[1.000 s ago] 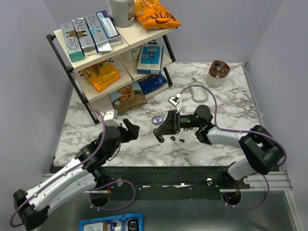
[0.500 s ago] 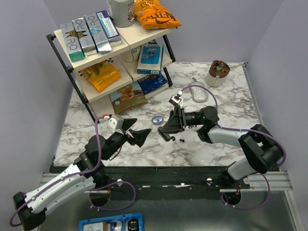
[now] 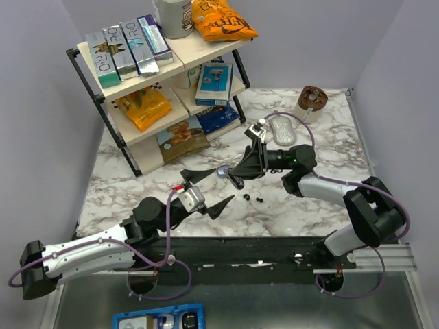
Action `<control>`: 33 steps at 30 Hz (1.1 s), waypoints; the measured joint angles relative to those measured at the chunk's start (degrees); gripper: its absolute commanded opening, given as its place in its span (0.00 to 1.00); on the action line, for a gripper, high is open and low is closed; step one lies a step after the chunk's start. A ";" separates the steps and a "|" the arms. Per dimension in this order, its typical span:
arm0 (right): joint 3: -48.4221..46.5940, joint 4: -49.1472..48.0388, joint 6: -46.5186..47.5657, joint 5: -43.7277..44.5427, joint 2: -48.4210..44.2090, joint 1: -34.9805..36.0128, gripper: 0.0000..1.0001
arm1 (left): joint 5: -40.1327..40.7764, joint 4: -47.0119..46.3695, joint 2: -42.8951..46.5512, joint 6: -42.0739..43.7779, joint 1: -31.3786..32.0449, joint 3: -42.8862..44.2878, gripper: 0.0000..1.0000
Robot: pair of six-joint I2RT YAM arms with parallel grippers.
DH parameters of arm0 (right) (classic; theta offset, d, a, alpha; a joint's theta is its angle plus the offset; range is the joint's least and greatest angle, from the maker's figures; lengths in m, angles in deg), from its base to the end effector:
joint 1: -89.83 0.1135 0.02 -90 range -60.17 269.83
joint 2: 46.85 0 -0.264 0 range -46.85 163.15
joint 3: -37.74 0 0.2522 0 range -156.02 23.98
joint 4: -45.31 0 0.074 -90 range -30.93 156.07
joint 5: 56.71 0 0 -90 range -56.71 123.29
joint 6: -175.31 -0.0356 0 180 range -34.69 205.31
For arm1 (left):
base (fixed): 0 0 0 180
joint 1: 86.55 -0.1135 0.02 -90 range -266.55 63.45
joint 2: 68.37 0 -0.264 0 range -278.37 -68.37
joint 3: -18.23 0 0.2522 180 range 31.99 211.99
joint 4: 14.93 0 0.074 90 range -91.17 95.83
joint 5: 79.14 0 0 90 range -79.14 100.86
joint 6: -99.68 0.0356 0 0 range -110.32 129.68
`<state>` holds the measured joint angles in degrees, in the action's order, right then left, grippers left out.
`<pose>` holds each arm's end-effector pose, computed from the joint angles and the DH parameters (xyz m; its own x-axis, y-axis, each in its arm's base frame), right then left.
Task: Insert the wireless bluetooth earbuds into the charging case
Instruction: Pick up the charging case at the center of the board.
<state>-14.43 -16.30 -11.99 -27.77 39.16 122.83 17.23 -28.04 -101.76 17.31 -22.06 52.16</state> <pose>0.2278 0.1851 0.2789 -0.9552 -0.0480 -0.2920 -0.2716 -0.2497 0.9295 0.0716 -0.1409 0.2870 0.2137 -0.1413 -0.9666 0.8295 0.5489 0.1031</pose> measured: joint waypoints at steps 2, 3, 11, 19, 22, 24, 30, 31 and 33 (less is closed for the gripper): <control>-0.31 0.00 0.33 -0.02 -0.02 0.00 0.01 | 0.00 -1.27 -2.32 2.49 1.68 1.20 0.99; -0.35 0.00 0.59 -0.07 -0.04 0.00 0.01 | 0.00 -1.79 -3.30 3.37 2.27 1.68 0.99; -0.70 0.00 2.01 -0.11 -0.09 0.00 0.01 | -0.11 -7.48 -8.02 6.78 3.91 2.64 0.99; -0.87 0.00 2.19 -0.11 -0.09 0.00 0.01 | 0.87 -14.21 -10.45 6.84 4.00 2.62 0.99; -0.87 0.00 2.12 -0.11 -0.09 0.00 0.01 | 1.14 -15.61 -11.39 6.51 4.00 2.56 0.99; -0.87 0.00 1.92 -0.11 -0.09 0.00 0.01 | 1.18 -16.46 -12.28 6.36 4.00 2.56 0.99; -0.87 0.00 1.33 -0.11 -0.11 0.00 0.01 | 1.75 -17.70 -14.80 6.14 4.00 2.54 0.99; -0.87 0.00 1.31 -0.13 -0.11 0.00 0.01 | 1.79 -17.86 -15.10 6.12 4.00 2.54 0.98; -0.87 0.00 1.25 -0.15 -0.11 0.00 0.01 | 1.88 -18.10 -15.45 6.14 4.00 2.54 0.96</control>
<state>-15.30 -16.30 -10.74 -27.92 39.05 122.83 19.11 -46.14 -117.21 23.46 -18.06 54.69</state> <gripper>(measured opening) 0.499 0.987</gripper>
